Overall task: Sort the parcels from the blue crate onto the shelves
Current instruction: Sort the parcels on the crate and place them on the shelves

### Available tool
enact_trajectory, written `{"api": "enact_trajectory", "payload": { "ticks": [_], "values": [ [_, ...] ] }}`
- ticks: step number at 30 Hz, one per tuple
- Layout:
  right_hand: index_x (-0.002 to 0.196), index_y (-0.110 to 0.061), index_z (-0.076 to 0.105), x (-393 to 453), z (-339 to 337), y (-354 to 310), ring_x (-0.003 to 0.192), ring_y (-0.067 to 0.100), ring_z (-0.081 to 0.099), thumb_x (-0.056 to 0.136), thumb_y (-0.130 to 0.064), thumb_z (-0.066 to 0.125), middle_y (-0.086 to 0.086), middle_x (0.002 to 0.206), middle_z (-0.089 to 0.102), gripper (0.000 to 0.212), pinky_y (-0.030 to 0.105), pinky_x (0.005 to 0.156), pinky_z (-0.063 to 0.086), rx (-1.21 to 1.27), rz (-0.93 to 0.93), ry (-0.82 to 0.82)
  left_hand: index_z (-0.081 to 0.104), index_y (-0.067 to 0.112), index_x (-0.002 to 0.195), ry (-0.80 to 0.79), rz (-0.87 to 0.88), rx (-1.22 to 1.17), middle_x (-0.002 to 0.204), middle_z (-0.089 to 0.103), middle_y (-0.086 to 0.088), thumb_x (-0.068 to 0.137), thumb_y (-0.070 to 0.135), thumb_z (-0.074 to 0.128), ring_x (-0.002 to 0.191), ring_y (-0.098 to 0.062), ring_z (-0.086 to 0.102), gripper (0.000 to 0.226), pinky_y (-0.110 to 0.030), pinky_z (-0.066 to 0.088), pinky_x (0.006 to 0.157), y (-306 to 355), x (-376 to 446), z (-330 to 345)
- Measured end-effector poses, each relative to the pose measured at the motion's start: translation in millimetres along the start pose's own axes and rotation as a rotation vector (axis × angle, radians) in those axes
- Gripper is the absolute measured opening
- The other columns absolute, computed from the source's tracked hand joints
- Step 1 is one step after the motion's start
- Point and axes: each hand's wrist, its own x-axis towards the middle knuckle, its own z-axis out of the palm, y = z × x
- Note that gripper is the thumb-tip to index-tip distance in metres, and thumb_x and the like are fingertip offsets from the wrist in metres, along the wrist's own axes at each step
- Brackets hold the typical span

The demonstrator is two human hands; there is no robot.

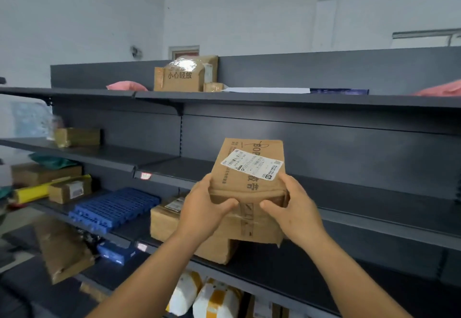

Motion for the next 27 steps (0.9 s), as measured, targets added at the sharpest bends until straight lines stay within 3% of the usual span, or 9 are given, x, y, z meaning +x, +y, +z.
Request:
{"api": "enact_trajectory", "payload": {
  "ticks": [8, 14, 19, 23, 25, 27],
  "values": [
    [0.139, -0.031, 0.04, 110.1, 122.0, -36.9, 0.113, 0.009, 0.048, 0.084, -0.023, 0.071, -0.014, 0.136, 0.044, 0.064, 0.033, 0.091, 0.051, -0.024, -0.008, -0.001, 0.05, 0.023, 0.135, 0.002, 0.084, 0.129, 0.131, 0.051, 0.007, 0.078, 0.025, 0.078, 0.106, -0.006, 0.049, 0.064, -0.025, 0.041, 0.092, -81.4, 145.1, -54.9],
    [0.138, -0.03, 0.042, 174.8, 204.5, -57.2, 0.107, 0.007, 0.047, 0.084, -0.021, 0.071, -0.012, 0.135, 0.045, 0.062, 0.027, 0.086, 0.049, -0.014, 0.032, 0.043, 0.055, 0.027, 0.129, -0.075, 0.159, 0.199, 0.13, 0.048, 0.008, 0.08, 0.02, 0.075, 0.096, -0.005, 0.047, 0.053, -0.019, 0.039, 0.084, -141.7, 236.0, -83.9],
    [0.14, -0.028, 0.042, 215.9, 252.7, -57.4, 0.113, 0.009, 0.046, 0.085, -0.021, 0.069, -0.011, 0.143, 0.039, 0.062, 0.03, 0.094, 0.047, -0.084, 0.046, 0.011, 0.053, 0.031, 0.132, -0.142, 0.134, 0.252, 0.14, 0.042, 0.002, 0.083, 0.022, 0.072, 0.113, -0.016, 0.052, 0.053, -0.026, 0.043, 0.093, -188.1, 285.7, -84.6],
    [0.142, -0.027, 0.04, 252.0, 278.9, -53.9, 0.122, 0.014, 0.045, 0.087, -0.023, 0.066, -0.01, 0.148, 0.031, 0.06, 0.028, 0.097, 0.041, -0.169, 0.045, -0.046, 0.049, 0.031, 0.137, -0.148, 0.132, 0.352, 0.148, 0.034, 0.001, 0.088, 0.02, 0.064, 0.127, -0.021, 0.044, 0.052, -0.03, 0.039, 0.099, -213.9, 319.6, -80.7],
    [0.142, -0.026, 0.041, 270.2, 290.4, -51.1, 0.123, 0.015, 0.045, 0.088, -0.022, 0.065, -0.008, 0.149, 0.031, 0.059, 0.028, 0.097, 0.041, -0.195, 0.044, -0.061, 0.051, 0.027, 0.136, -0.143, 0.188, 0.446, 0.144, 0.039, 0.003, 0.09, 0.016, 0.06, 0.134, -0.02, 0.036, 0.048, -0.032, 0.039, 0.099, -221.0, 336.3, -77.6],
    [0.141, -0.024, 0.042, 287.7, 302.0, -47.3, 0.122, 0.016, 0.046, 0.088, -0.021, 0.064, -0.006, 0.148, 0.032, 0.058, 0.028, 0.096, 0.041, -0.203, 0.035, -0.072, 0.055, 0.025, 0.131, -0.146, 0.225, 0.534, 0.133, 0.049, 0.003, 0.088, 0.012, 0.058, 0.128, -0.019, 0.042, 0.044, -0.032, 0.044, 0.093, -226.2, 354.9, -74.6]
  ]
}}
